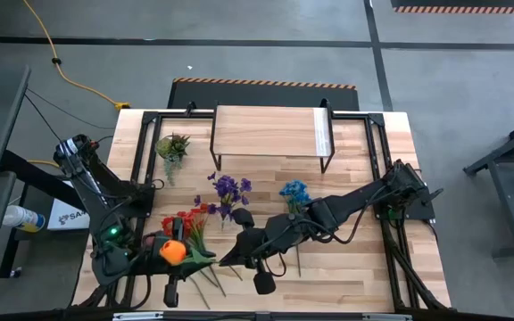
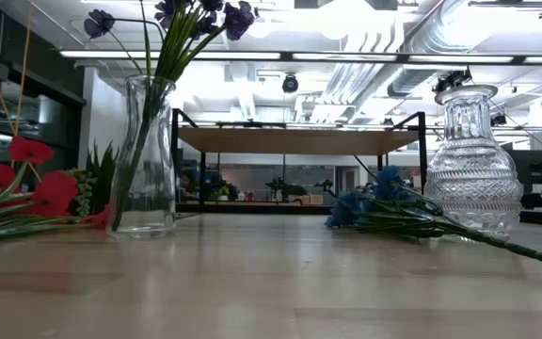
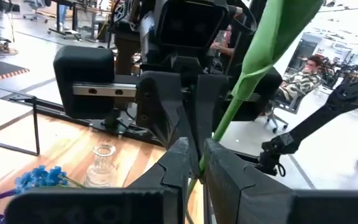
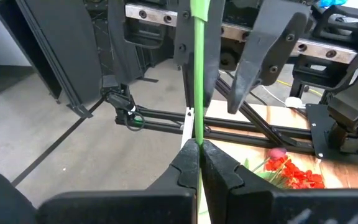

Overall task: Pick and place flowers into a vace then onto a shelf
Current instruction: Put the orange flower into the left transparent flower vase

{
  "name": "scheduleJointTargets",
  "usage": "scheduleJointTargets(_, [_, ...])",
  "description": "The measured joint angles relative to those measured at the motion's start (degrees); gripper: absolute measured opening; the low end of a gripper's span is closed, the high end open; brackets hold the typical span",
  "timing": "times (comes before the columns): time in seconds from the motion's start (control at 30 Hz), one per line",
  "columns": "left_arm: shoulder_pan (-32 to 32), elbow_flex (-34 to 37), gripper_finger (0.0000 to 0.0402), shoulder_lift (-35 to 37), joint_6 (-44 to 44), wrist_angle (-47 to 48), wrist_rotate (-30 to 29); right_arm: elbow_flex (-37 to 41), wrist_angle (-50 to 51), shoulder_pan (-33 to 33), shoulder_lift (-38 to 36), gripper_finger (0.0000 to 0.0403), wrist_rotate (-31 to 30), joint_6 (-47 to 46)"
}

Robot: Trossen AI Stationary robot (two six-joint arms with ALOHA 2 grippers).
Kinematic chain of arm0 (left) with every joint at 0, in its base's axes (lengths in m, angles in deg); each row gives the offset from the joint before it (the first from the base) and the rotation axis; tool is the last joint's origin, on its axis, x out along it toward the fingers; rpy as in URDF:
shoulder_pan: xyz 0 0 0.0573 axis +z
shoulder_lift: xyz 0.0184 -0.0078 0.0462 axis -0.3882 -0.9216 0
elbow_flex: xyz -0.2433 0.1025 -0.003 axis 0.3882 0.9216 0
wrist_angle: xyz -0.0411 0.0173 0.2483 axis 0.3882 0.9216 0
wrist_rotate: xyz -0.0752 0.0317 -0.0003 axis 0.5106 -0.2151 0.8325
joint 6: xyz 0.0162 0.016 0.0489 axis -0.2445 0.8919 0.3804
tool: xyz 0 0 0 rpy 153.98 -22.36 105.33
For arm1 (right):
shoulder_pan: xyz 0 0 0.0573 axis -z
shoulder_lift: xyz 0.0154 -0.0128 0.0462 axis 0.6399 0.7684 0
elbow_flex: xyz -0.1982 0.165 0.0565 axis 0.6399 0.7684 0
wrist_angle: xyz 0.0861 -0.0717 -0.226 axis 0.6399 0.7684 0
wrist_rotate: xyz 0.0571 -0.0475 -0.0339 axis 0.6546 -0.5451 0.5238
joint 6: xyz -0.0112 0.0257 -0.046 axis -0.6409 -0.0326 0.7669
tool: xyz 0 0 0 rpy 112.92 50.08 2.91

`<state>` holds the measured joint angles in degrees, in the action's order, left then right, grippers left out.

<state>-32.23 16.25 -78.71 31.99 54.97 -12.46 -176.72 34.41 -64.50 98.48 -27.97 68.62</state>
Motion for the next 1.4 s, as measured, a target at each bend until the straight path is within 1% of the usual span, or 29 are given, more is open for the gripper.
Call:
scheduleJointTargets(0.23, [-0.02, 0.02, 0.0088, 0.00, -1.00, -0.04, 3.11, 0.00, 0.02, 0.00, 0.01, 0.0000, 0.00, 0.02])
scheduleJointTargets(0.73, [-0.02, 0.02, 0.0088, 0.00, -1.42, -0.42, 3.15, 0.02, 0.04, 0.00, 0.03, 0.0000, -0.87, 0.04])
scheduleJointTargets(0.97, [0.46, 0.04, 0.0088, 0.00, 0.30, -2.16, 3.13, 0.04, 0.00, 0.30, 0.05, 0.0000, -0.82, -0.03])
scheduleJointTargets(1.1, [1.29, 0.04, 0.0088, 0.00, 0.09, -2.30, 6.07, 0.04, 0.15, 0.31, 0.05, 0.0000, -0.83, 0.02])
scheduleJointTargets(1.23, [1.90, 0.04, 0.0088, 0.01, 0.05, -2.18, 7.55, 0.09, 0.13, 0.36, 0.05, 0.0000, -0.66, 0.04])
scheduleJointTargets(1.4, [1.81, 0.04, 0.0088, 0.00, 0.06, -2.12, 7.76, 0.09, 0.20, 0.55, 0.05, 0.0000, -0.68, 0.05])
